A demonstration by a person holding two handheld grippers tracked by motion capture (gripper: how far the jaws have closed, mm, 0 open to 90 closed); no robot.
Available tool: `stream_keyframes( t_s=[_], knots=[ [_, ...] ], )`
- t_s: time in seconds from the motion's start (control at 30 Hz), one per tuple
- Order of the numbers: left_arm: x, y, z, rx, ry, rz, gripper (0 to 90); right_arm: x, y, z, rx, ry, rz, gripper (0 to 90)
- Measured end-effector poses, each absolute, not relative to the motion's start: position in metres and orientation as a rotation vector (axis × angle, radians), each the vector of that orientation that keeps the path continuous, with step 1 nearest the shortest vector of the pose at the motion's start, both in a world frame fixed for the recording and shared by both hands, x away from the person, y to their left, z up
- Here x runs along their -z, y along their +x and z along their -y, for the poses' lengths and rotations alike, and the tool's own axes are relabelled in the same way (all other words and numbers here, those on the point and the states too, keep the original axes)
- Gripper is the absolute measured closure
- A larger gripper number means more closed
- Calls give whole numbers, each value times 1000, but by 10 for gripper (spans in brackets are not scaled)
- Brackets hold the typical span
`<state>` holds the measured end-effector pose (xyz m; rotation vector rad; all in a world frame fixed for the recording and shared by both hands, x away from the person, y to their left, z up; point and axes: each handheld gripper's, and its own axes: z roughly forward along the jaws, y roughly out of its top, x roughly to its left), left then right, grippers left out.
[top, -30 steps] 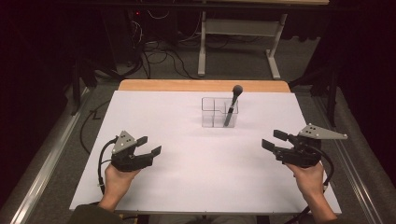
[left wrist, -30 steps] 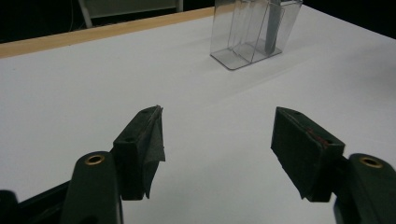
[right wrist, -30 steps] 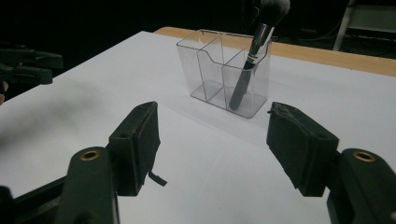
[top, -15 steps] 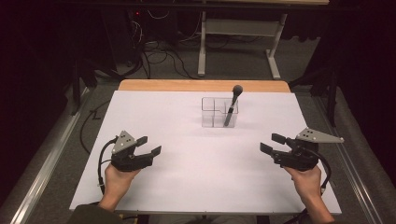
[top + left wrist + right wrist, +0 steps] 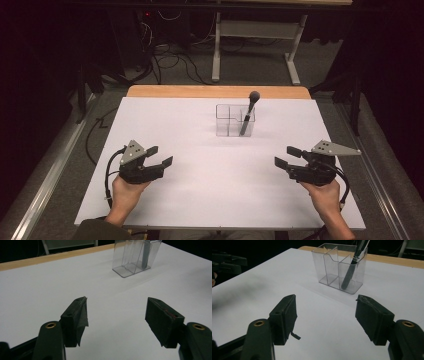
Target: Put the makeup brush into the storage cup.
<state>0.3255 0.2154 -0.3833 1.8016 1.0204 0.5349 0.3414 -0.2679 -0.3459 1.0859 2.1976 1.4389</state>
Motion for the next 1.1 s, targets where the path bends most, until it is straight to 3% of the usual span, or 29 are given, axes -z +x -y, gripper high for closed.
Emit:
stream_keyframes(
  t_s=[1.1],
  knots=[
    [383,325,-215,-535,1795,-1017,344,371,347,262,-1391,1116,-2207,366]
  ],
)
